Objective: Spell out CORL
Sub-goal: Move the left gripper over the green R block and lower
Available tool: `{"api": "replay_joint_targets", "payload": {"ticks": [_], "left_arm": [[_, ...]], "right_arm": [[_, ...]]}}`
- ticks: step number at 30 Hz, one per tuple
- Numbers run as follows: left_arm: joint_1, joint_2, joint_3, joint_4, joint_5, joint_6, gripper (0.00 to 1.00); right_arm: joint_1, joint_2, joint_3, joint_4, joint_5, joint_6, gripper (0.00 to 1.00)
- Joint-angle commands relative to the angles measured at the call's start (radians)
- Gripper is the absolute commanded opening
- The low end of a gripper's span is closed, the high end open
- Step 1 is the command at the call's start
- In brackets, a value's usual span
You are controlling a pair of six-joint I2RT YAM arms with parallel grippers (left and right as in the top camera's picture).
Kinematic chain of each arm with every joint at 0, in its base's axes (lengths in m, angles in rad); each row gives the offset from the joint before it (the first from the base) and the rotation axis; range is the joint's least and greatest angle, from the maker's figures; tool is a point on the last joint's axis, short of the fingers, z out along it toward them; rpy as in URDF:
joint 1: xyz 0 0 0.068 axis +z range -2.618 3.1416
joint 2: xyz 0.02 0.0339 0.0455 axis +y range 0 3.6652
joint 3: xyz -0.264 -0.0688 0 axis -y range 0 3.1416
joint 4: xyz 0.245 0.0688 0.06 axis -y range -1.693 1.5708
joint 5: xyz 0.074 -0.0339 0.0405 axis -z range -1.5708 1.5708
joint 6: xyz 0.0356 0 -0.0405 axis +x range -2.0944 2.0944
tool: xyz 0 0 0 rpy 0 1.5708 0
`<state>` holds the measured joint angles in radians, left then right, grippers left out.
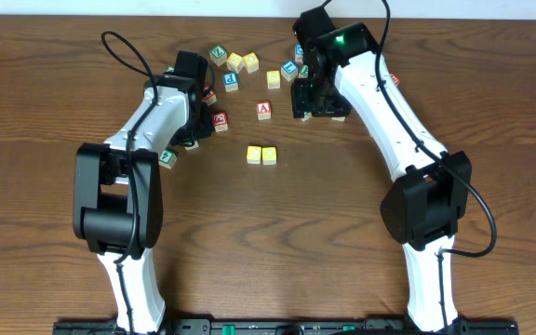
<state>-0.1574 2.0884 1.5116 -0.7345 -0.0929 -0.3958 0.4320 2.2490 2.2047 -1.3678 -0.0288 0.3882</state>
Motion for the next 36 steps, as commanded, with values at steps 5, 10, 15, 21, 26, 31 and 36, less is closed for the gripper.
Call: {"api": "replay_joint_targets", "payload": {"ticks": [5, 10, 15, 21, 26, 31, 36], "left_arm": [[0.005, 0.017, -0.021, 0.000, -0.016, -0.010, 0.41], [0.005, 0.017, -0.024, 0.000, -0.016, -0.010, 0.41], [0.005, 0.017, -0.025, 0.004, -0.016, -0.010, 0.41], [0.005, 0.017, -0.025, 0.003, -0.016, -0.010, 0.41], [0.005, 0.017, -0.042, 0.011, -0.016, -0.019, 0.38], [0.005, 0.017, -0.050, 0.019, -0.016, -0.023, 0.34], [0.005, 0.016, -0.049, 0.030, -0.017, -0.021, 0.30]], "right_arm": [[-0.005, -0.031, 0.021, -0.003, 0.012, -0.013, 0.63], [-0.005, -0.031, 0.021, -0.003, 0.012, -0.012, 0.63], [-0.005, -0.031, 0.021, -0.003, 0.012, -0.021, 0.63], [-0.005, -0.031, 0.021, -0.002, 0.012, -0.024, 0.64], [-0.005, -0.031, 0.021, -0.002, 0.012, -0.024, 0.64], [-0.005, -0.031, 0.021, -0.002, 0.019, -0.031, 0.64], [-0.008, -0.031, 0.021, -0.002, 0.025, -0.031, 0.61]]}}
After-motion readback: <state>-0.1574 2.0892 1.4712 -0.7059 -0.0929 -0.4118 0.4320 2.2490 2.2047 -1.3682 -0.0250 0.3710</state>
